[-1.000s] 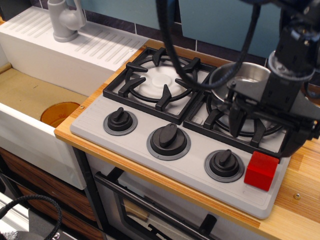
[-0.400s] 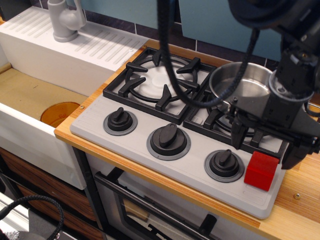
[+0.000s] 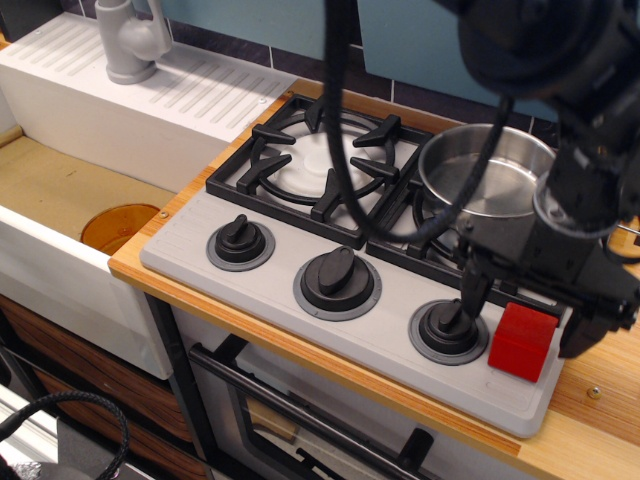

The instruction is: Put redcube in pan and put pan on stove

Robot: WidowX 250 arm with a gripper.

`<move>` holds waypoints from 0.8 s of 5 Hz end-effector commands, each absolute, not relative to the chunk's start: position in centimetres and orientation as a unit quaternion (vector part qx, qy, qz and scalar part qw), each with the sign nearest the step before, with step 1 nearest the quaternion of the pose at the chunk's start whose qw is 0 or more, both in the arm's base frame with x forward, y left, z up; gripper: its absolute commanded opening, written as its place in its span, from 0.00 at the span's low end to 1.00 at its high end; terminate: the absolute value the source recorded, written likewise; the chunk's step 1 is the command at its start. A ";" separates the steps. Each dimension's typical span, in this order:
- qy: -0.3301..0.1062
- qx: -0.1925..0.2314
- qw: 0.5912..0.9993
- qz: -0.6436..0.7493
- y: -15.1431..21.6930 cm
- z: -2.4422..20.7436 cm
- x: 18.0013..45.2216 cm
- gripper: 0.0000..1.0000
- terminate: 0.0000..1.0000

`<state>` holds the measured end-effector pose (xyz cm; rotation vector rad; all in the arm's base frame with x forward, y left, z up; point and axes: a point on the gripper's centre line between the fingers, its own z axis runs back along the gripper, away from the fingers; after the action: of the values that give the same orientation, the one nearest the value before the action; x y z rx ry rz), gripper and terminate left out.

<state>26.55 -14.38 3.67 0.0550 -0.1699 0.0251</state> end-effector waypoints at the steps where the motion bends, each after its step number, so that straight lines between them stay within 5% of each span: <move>1: -0.112 0.025 0.993 0.013 -15.2 3.4 26.6 1.00 0.00; 2: -0.107 0.023 0.994 0.015 -15.3 3.1 26.7 0.00 0.00; 4: -0.083 0.027 0.996 0.006 -14.6 5.1 27.2 0.00 0.00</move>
<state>26.27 -14.30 3.30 0.0892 -0.1025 0.0101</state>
